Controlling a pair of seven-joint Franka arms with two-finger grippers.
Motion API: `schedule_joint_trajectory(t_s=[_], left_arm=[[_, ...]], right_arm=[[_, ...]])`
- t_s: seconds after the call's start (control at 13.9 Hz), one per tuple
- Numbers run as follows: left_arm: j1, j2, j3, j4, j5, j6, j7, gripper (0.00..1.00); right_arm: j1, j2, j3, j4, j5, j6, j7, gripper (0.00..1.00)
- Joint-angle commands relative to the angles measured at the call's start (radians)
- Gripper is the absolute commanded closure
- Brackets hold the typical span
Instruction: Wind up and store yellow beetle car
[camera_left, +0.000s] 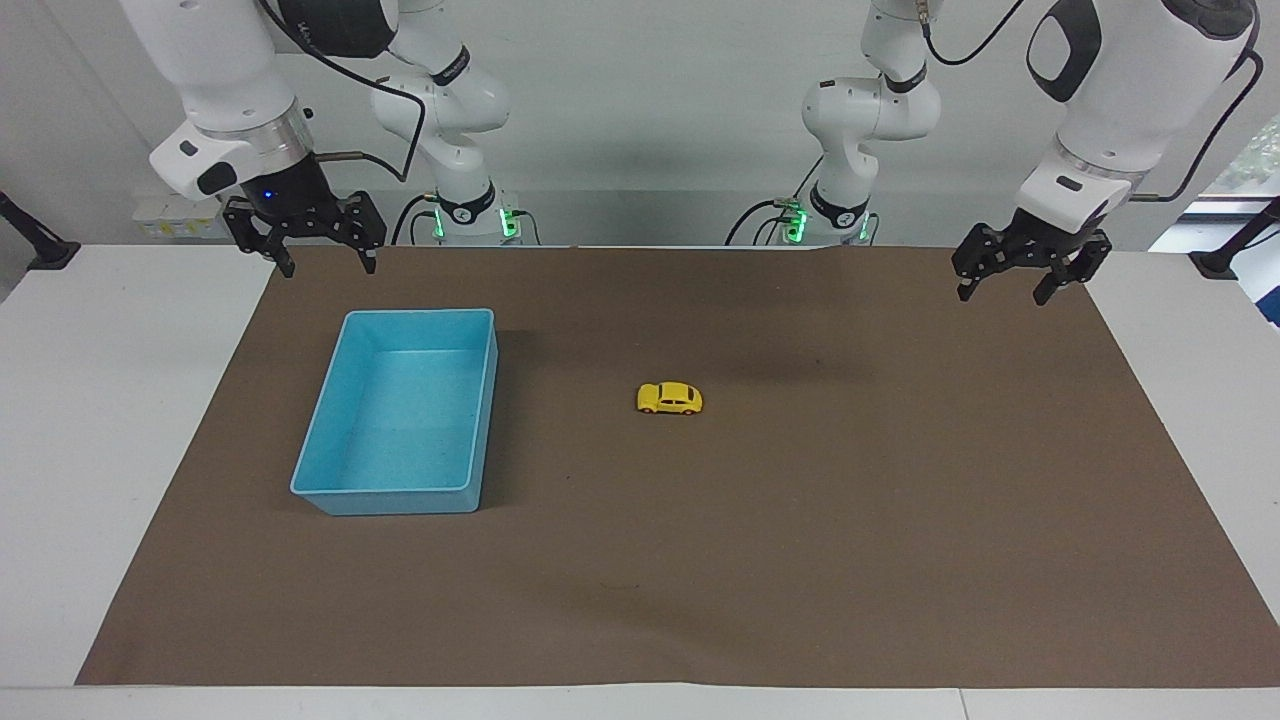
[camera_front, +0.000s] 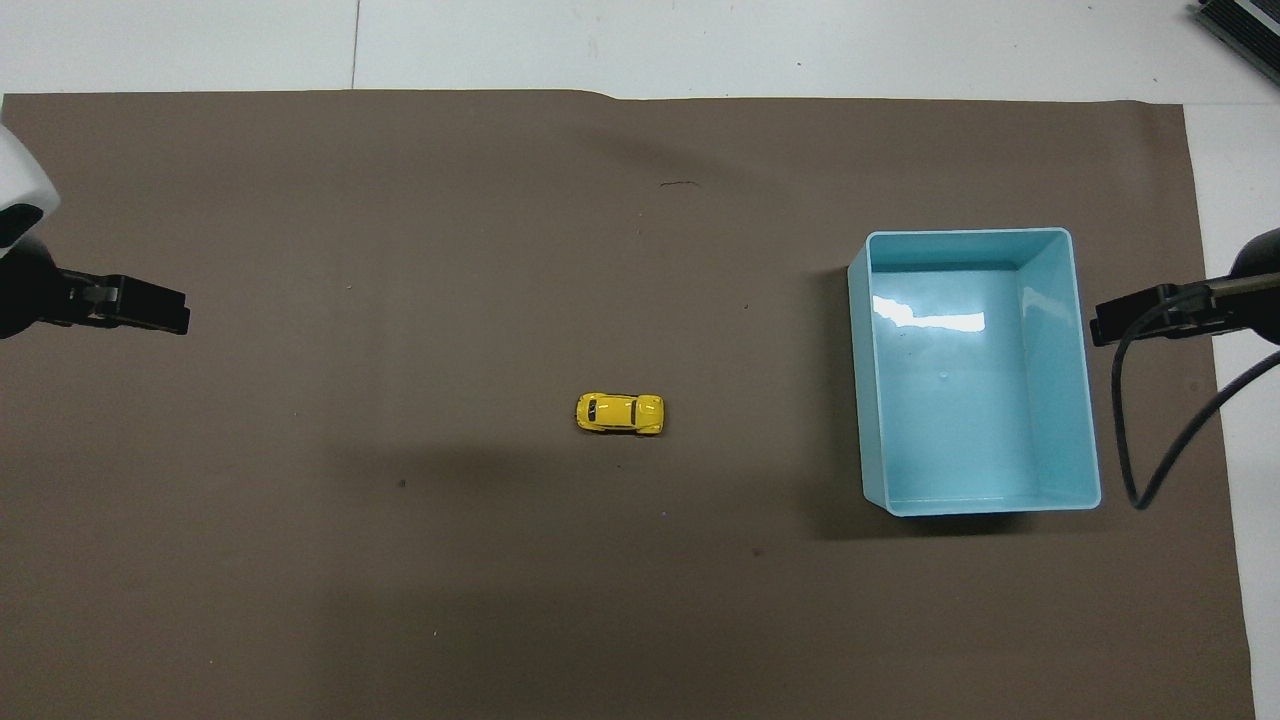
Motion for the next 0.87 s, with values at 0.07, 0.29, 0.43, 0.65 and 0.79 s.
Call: schedule_joint_trajectory(t_s=[0.07,0.29,0.43,0.65,0.79], left_arm=[[0.011,-0.027,-0.006,-0.036,-0.015,0.024,0.019,0.0],[0.011,-0.026,-0.006,-0.035,-0.015,0.024,0.014,0.0],[0.011,-0.027,-0.006,-0.035,-0.015,0.024,0.017,0.0],[0.01,-0.026,-0.006,-0.035,-0.015,0.026,0.13,0.0],[0.008,-0.022,-0.006,-0.033,-0.015,0.026,0.279,0.0]], right_arm=[[0.001,-0.007,0.006,0.009,-0.015,-0.02,0.019,0.0],[0.014,-0.022,0.011,0.007,-0.007,-0.018,0.02,0.0],[0.013,-0.025,0.009,0.007,-0.006,-0.015,0.016,0.0],[0.011,-0.027,0.005,0.003,0.001,-0.014,0.012,0.0],[0.011,-0.025,0.004,0.003,0.004,-0.012,0.013,0.0]])
